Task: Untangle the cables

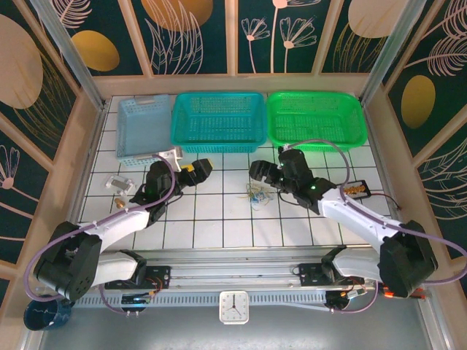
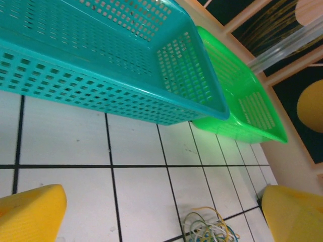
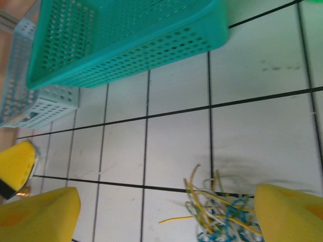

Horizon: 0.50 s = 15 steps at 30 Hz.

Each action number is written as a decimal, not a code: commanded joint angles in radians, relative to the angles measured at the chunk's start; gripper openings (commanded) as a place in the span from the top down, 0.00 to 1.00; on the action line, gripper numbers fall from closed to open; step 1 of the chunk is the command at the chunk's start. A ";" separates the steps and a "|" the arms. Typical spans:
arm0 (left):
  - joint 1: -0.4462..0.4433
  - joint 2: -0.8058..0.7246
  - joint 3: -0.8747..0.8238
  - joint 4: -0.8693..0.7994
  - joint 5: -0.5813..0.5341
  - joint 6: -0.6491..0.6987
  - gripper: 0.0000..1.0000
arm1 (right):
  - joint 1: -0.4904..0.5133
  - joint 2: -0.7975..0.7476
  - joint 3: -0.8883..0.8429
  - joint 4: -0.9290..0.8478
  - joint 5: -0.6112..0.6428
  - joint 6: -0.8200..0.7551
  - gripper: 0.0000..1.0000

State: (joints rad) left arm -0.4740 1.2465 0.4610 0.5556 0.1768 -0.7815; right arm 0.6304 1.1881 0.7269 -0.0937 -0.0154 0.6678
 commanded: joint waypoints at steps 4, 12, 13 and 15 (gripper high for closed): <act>-0.057 -0.002 0.019 0.017 0.043 -0.059 0.01 | 0.005 -0.016 0.000 -0.130 0.062 -0.096 0.18; -0.168 0.077 -0.023 0.116 0.037 -0.131 0.01 | 0.007 0.053 -0.006 -0.107 0.006 -0.145 0.26; -0.180 0.094 -0.017 0.118 0.035 -0.133 0.01 | 0.007 0.063 -0.009 -0.098 -0.005 -0.148 0.26; -0.196 0.121 -0.012 0.126 0.037 -0.142 0.01 | 0.010 0.080 -0.009 -0.080 -0.023 -0.151 0.29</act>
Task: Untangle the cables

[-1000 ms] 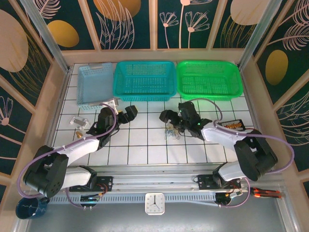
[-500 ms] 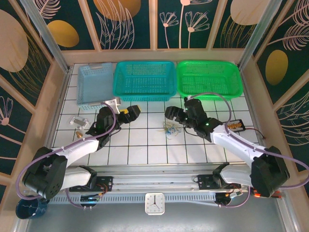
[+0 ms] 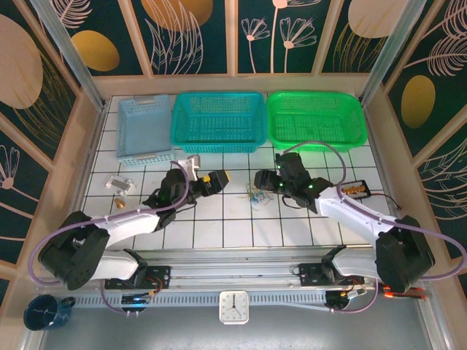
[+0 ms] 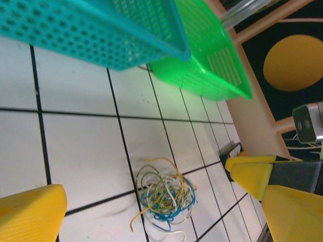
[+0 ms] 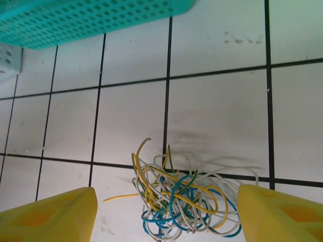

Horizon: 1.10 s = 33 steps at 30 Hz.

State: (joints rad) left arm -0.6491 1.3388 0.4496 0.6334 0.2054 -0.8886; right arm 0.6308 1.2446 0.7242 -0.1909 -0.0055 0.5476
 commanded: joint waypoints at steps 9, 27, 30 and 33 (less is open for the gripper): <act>-0.025 0.053 -0.011 0.079 -0.012 -0.049 0.01 | 0.035 0.043 -0.033 0.026 0.003 -0.023 0.33; -0.012 -0.049 -0.078 0.061 -0.206 -0.159 0.01 | 0.170 0.113 0.099 -0.001 0.005 -0.091 0.58; 0.025 -0.154 -0.127 0.030 -0.276 -0.194 0.01 | 0.212 0.186 0.163 -0.028 0.013 -0.123 0.63; 0.066 -0.261 -0.150 -0.039 -0.322 -0.212 0.01 | 0.251 0.267 0.234 -0.077 0.048 -0.159 0.65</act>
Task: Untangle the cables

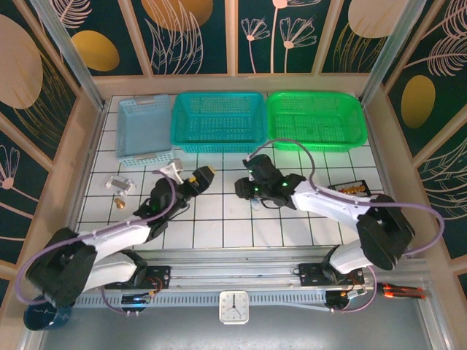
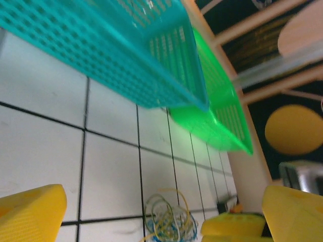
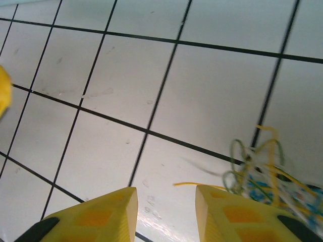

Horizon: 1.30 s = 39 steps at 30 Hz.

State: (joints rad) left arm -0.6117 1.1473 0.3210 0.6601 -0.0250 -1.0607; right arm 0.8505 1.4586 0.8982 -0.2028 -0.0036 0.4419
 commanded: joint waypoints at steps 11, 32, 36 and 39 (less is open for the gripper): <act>0.052 -0.200 -0.032 -0.153 -0.109 -0.016 0.01 | 0.100 0.297 0.262 -0.217 0.198 -0.112 0.69; 0.052 -0.193 -0.048 -0.119 -0.078 -0.022 0.01 | 0.103 0.395 0.268 -0.225 0.286 -0.112 0.73; 0.052 -0.196 -0.049 -0.116 -0.079 -0.024 0.01 | 0.104 0.403 0.262 -0.222 0.290 -0.114 0.73; 0.051 -0.195 -0.048 -0.116 -0.079 -0.023 0.01 | 0.104 0.406 0.259 -0.220 0.293 -0.114 0.74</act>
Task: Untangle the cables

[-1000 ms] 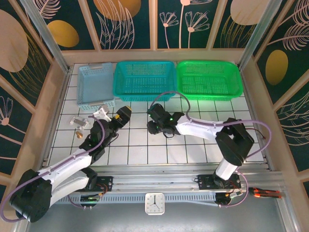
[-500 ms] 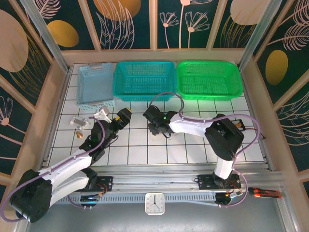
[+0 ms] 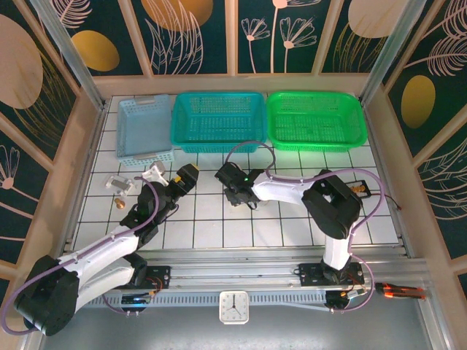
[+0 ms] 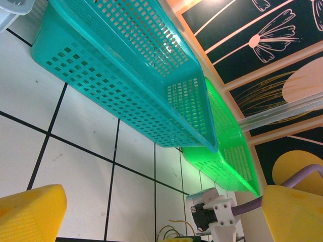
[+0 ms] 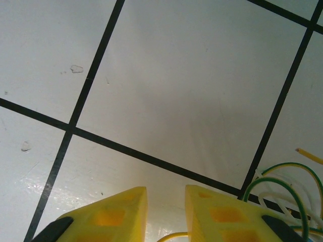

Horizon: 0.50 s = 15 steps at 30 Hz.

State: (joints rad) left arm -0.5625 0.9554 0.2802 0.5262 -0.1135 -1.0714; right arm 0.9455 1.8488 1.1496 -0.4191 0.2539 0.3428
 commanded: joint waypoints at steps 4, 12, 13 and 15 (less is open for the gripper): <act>0.003 0.000 -0.006 0.020 0.009 -0.014 0.01 | 0.009 0.023 0.008 0.000 0.035 -0.019 0.77; 0.003 0.012 -0.003 0.029 0.011 -0.015 0.01 | 0.009 0.021 0.018 -0.001 0.029 -0.027 0.92; 0.003 0.014 -0.001 0.030 0.011 -0.015 0.01 | 0.009 0.018 0.019 -0.003 0.027 -0.027 0.95; 0.002 0.016 0.001 0.031 0.009 -0.015 0.01 | 0.009 0.008 0.024 -0.005 0.024 -0.029 1.00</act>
State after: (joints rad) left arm -0.5625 0.9661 0.2802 0.5270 -0.1135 -1.0718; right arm 0.9455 1.8618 1.1496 -0.4168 0.2615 0.3161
